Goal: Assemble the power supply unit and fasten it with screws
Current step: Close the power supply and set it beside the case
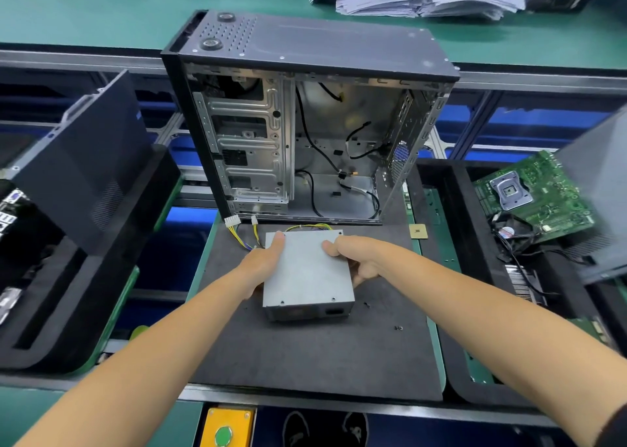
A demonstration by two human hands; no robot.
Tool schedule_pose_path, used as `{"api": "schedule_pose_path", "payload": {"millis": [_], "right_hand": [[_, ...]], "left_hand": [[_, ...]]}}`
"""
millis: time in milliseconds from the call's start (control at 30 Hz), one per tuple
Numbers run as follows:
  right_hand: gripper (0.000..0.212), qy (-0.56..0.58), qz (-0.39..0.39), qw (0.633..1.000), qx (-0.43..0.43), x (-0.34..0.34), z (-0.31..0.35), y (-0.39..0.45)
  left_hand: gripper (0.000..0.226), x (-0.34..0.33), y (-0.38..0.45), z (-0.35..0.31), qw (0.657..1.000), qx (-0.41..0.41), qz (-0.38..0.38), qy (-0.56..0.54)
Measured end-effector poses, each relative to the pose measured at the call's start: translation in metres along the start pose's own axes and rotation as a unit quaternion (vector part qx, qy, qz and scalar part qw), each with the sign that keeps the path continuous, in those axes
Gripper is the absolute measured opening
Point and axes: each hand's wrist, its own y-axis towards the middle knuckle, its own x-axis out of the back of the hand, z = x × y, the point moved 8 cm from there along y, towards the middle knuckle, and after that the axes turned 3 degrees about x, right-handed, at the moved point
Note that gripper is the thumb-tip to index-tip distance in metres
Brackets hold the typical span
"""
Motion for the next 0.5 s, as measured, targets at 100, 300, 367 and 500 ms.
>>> {"api": "schedule_pose_path", "payload": {"millis": [100,300,367,500], "right_hand": [[0.018,0.001,-0.003,1.000,0.007,0.000,0.000,0.001],[0.028,0.000,-0.003,1.000,0.016,0.002,-0.005,-0.004],[0.034,-0.011,-0.003,1.000,0.016,0.002,-0.006,-0.007],[0.043,-0.026,-0.011,0.999,0.024,0.002,-0.005,-0.010]], "left_hand": [[0.094,0.002,-0.001,0.002,1.000,-0.002,-0.017,-0.006],[0.090,0.002,-0.003,0.001,1.000,0.002,-0.010,-0.016],[0.082,-0.002,-0.002,0.000,0.999,-0.005,0.027,-0.046],[0.079,-0.004,-0.002,-0.003,0.996,-0.016,0.054,-0.063]]}}
